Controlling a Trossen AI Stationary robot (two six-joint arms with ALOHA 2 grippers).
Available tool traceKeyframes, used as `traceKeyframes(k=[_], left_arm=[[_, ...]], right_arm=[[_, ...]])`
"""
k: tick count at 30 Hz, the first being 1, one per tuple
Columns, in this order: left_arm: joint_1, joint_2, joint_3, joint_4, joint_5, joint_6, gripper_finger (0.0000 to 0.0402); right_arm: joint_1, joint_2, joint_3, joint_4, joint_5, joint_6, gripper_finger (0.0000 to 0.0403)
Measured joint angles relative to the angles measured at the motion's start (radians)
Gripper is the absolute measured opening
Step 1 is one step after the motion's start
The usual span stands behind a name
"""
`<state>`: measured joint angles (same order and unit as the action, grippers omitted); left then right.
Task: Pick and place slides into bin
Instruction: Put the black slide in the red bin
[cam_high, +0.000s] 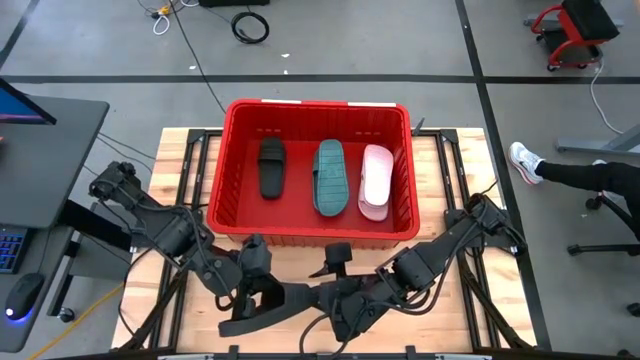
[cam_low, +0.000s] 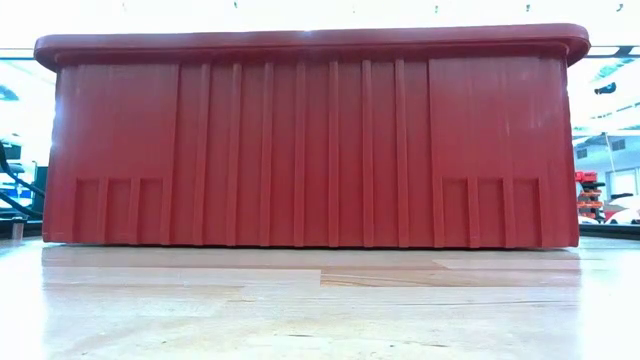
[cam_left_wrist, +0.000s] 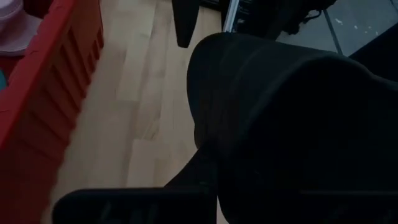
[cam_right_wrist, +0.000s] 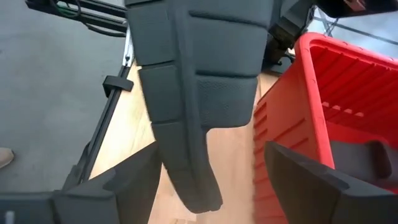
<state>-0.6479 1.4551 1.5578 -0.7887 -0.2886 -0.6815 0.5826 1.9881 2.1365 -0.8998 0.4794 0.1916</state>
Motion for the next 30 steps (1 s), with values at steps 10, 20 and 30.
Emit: traceKeyframes(k=[10,20,30], left_arm=[[0.05,0.006,0.0,0.136,-0.031,0.061,0.0011],[0.074,0.007,0.0,0.1,-0.018,0.065,0.0016],[0.091,-0.067,0.0,0.05,-0.028,0.116,0.0133]], right_arm=[[-0.006,0.0,0.0,0.002,-0.096,-0.03,0.0254],[-0.012,0.0,0.0,-0.006,-0.114,-0.032,0.0064],[-0.019,-0.002,0.001,-0.001,-0.167,0.094,0.0045]])
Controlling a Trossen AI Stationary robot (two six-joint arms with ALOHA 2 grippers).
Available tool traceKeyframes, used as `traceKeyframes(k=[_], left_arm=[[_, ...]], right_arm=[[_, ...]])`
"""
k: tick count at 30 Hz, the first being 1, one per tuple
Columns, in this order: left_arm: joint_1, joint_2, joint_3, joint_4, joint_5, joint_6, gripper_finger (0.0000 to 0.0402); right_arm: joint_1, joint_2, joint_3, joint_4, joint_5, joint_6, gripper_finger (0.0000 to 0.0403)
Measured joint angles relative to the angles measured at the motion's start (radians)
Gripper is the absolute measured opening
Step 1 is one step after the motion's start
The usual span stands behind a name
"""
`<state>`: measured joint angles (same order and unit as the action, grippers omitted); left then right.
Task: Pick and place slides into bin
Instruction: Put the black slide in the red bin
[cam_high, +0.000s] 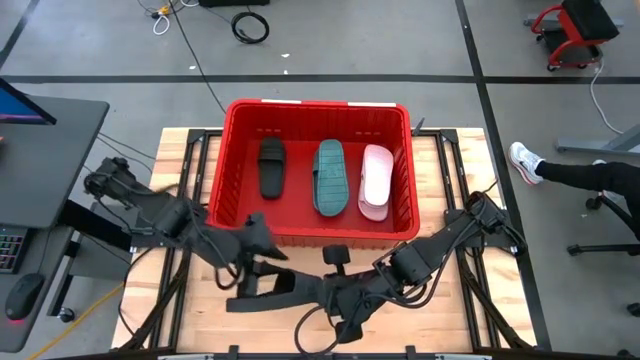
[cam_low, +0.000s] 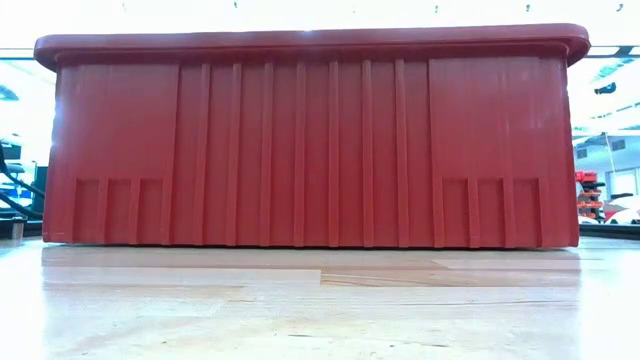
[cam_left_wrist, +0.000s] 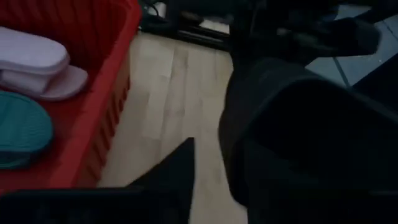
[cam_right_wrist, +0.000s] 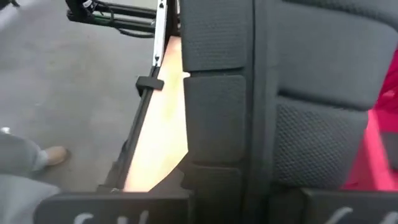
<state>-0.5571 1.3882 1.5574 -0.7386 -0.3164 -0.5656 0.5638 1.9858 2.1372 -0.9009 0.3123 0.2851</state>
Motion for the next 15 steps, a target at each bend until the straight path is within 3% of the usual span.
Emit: traceKeyframes(k=[7,11,15], left_arm=[[-0.044,-0.186,0.0,-0.011,-0.026,0.095,0.0237],[-0.109,-0.304,0.0,-0.013,-0.174,0.16,0.0257],[-0.171,-0.388,0.001,-0.015,-0.353,0.242,0.025]], right_arm=[[-0.016,0.0,-0.001,-0.017,-0.026,0.255,0.0045],[-0.065,-0.005,-0.001,0.003,0.001,0.42,0.0045],[-0.152,-0.023,-0.001,0.036,0.037,0.574,0.0045]])
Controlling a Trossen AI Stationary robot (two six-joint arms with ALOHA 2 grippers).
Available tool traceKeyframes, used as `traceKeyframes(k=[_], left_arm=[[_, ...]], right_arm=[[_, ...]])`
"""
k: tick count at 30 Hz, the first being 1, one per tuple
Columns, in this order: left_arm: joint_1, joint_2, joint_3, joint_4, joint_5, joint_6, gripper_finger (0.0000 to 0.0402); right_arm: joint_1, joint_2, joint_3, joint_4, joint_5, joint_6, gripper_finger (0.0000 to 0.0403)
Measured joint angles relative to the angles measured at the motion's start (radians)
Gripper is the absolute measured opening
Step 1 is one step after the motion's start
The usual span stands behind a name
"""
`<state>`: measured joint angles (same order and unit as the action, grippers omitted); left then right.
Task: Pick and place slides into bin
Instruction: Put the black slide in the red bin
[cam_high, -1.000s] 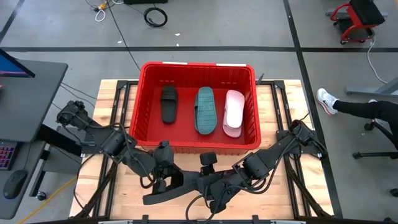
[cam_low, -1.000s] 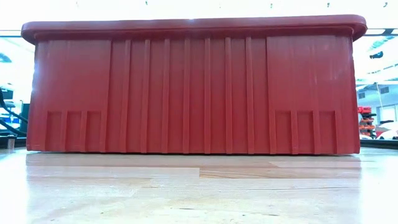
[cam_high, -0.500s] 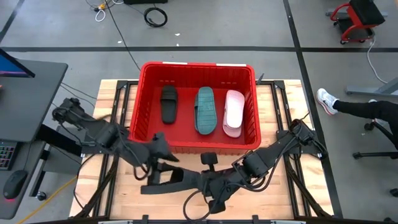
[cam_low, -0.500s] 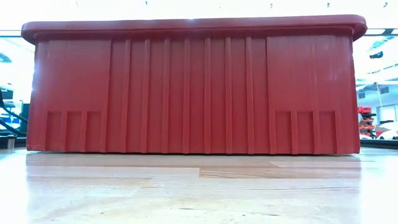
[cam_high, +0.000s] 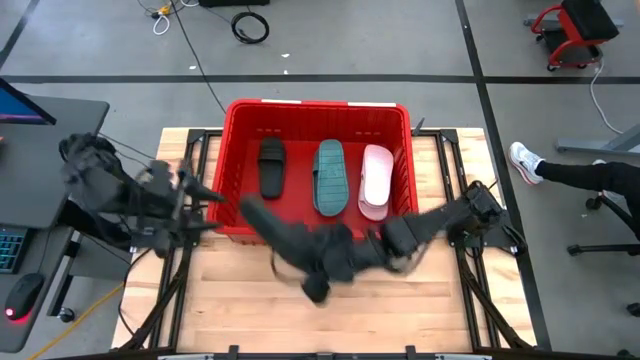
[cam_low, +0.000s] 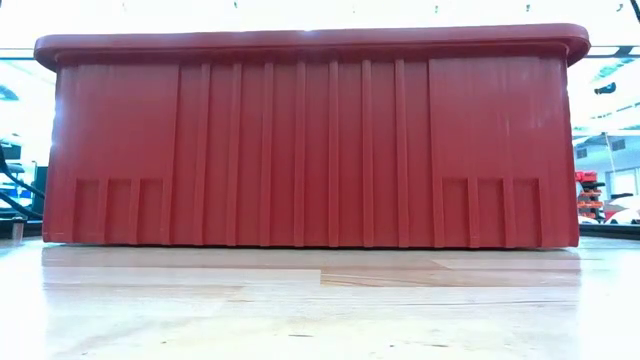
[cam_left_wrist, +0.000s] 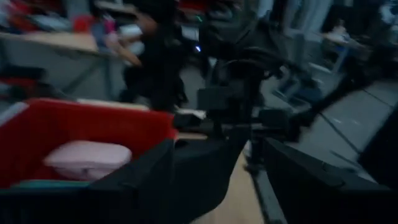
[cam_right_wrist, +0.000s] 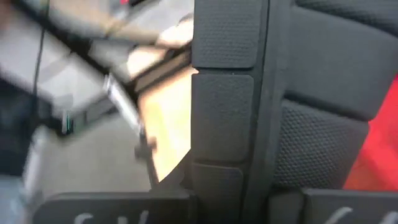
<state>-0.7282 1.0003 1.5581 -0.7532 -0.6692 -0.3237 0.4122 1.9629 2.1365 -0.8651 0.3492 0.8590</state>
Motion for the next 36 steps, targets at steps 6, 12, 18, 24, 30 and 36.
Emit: traceKeyframes(k=[6,12,18,24,30,36], left_arm=[[-0.017,-0.043,0.0,0.0,-0.231,0.089,0.023],[-0.015,-0.041,0.0,-0.03,-0.32,0.153,0.0222],[-0.015,-0.083,0.0,-0.111,-0.345,0.098,0.0227],[-0.014,-0.152,0.0,-0.333,-0.364,-0.09,0.022],[-0.014,-0.165,0.0,-0.351,-0.374,-0.101,0.0208],[-0.014,-0.164,0.0,-0.354,-0.382,-0.001,0.0201]], right_arm=[[-0.207,-0.007,0.0,0.038,-0.05,0.115,0.0045],[-0.416,0.032,-0.005,0.153,-0.217,0.146,0.0045],[-0.548,0.127,-0.053,0.307,-0.375,0.19,0.0045],[-0.59,0.22,-0.072,0.433,-0.399,0.279,0.0045],[-0.609,0.31,-0.072,0.487,-0.396,0.393,0.0045],[-0.607,0.362,-0.072,0.528,-0.363,0.485,0.0045]])
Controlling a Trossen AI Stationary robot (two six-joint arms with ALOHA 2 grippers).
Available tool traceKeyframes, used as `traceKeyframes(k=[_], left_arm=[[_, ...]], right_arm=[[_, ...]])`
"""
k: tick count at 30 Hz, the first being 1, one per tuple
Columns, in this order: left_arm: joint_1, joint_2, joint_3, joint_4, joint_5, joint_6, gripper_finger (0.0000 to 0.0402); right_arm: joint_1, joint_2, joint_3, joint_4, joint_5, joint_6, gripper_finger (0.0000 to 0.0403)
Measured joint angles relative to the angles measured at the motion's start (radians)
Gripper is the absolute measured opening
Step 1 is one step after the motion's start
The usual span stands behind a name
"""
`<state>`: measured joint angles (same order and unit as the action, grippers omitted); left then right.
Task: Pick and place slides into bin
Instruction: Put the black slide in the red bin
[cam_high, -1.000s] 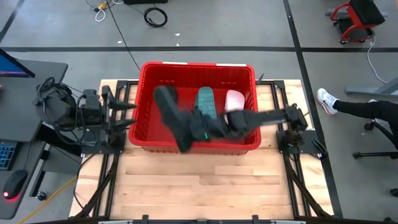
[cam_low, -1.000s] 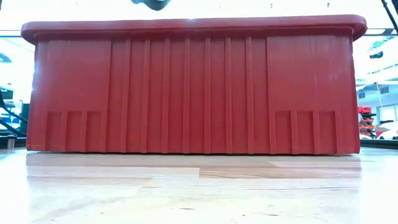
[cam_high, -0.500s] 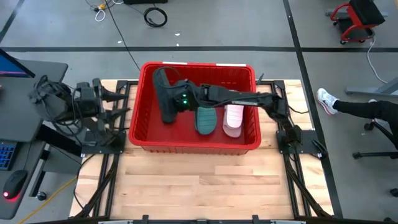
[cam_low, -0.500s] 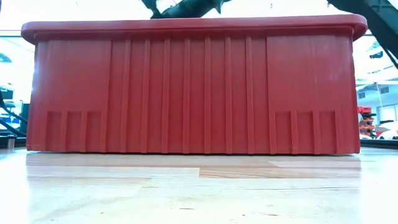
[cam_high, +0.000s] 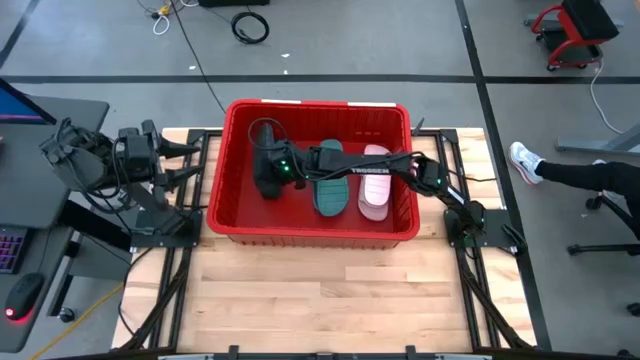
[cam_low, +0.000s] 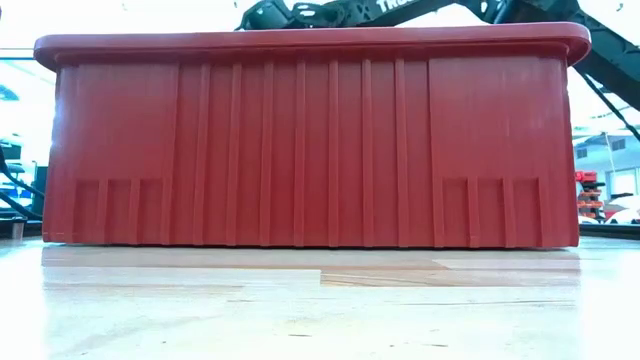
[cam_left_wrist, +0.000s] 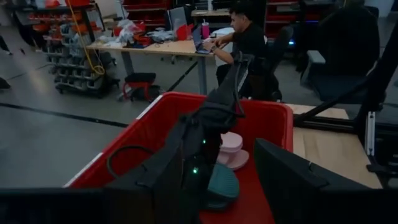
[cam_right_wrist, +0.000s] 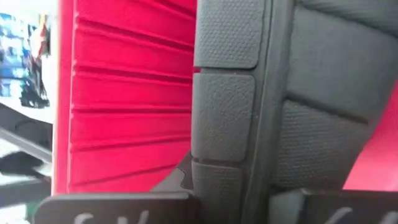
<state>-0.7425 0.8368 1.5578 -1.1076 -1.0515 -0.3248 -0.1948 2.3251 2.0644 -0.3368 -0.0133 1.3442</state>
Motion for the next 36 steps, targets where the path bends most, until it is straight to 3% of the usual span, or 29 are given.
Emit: traceKeyframes(k=[6,15,27,36], left_arm=[[0.0,-0.027,0.0,-0.039,0.002,0.005,0.02],[0.0,-0.051,0.0,-0.051,0.017,0.023,0.0191],[0.0,-0.052,0.0,-0.053,0.019,-0.005,0.0194],[0.0,-0.052,0.0,-0.057,0.019,-0.039,0.0191]], right_arm=[[-0.01,0.031,0.001,0.063,-0.066,0.057,0.0045],[-0.016,0.093,0.001,0.134,-0.084,0.121,0.0045],[-0.033,0.11,0.001,0.088,-0.101,0.13,0.0051],[-0.031,0.11,0.001,0.008,-0.093,0.158,0.0117]])
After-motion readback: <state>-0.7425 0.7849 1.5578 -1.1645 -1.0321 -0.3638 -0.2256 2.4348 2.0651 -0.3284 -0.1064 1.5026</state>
